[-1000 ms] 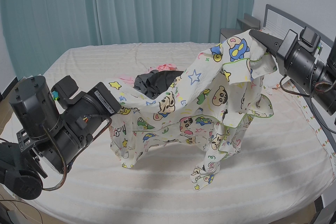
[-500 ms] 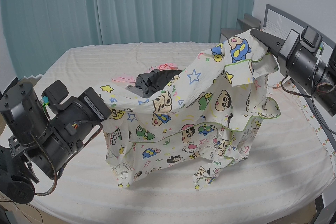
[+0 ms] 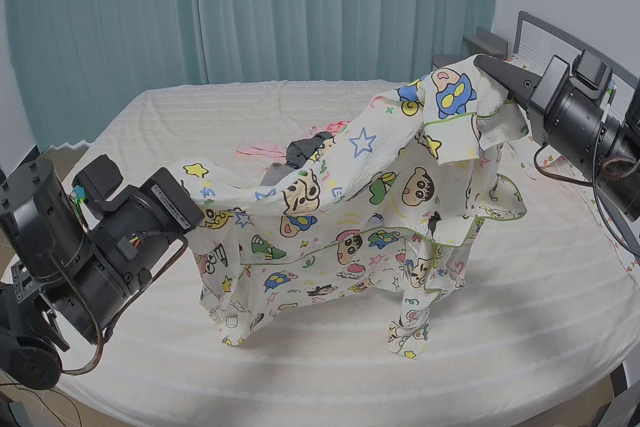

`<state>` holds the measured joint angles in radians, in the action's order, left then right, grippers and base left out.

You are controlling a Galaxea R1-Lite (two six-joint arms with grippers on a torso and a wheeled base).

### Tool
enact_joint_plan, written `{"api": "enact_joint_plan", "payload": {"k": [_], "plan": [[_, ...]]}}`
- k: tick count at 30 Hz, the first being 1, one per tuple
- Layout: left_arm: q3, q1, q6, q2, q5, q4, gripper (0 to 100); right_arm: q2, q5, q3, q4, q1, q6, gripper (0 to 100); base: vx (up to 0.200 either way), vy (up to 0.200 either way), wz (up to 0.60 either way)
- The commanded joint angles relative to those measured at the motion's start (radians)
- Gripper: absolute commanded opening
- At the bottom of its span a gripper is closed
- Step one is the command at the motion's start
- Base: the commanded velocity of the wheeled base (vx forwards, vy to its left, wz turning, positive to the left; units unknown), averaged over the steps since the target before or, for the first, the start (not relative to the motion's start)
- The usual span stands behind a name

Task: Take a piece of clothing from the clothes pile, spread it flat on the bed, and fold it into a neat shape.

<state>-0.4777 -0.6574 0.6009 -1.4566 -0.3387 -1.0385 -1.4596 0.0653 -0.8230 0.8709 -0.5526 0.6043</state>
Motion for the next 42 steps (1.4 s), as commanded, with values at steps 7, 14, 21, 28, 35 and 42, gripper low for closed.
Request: {"api": "enact_joint_plan", "payload": {"k": [7,14,21,28,35,42], "plan": [[0.010,0.001,0.004,0.009,-0.002,-0.002,0,-0.010,-0.005,-0.002,0.000,-0.020,0.000,0,0.000,0.200,0.00],[0.011,0.006,0.005,0.016,0.000,-0.002,0,-0.008,-0.005,-0.002,0.000,-0.041,0.000,0,0.000,0.200,0.00],[0.016,0.007,0.010,0.035,0.000,-0.002,0,-0.007,-0.005,0.002,0.000,-0.046,0.000,0,0.000,0.200,0.00],[0.019,0.016,0.011,0.036,0.000,-0.002,0,-0.001,-0.005,0.005,-0.001,-0.056,-0.003,0,0.000,0.200,0.00],[0.027,0.016,0.011,0.035,0.000,0.000,0,-0.001,-0.005,0.021,-0.004,-0.058,-0.006,0,0.000,0.200,0.00],[0.031,0.015,0.016,0.024,0.003,0.002,0,-0.005,-0.002,0.047,-0.004,-0.070,-0.008,0,0.000,0.200,0.00]]}}
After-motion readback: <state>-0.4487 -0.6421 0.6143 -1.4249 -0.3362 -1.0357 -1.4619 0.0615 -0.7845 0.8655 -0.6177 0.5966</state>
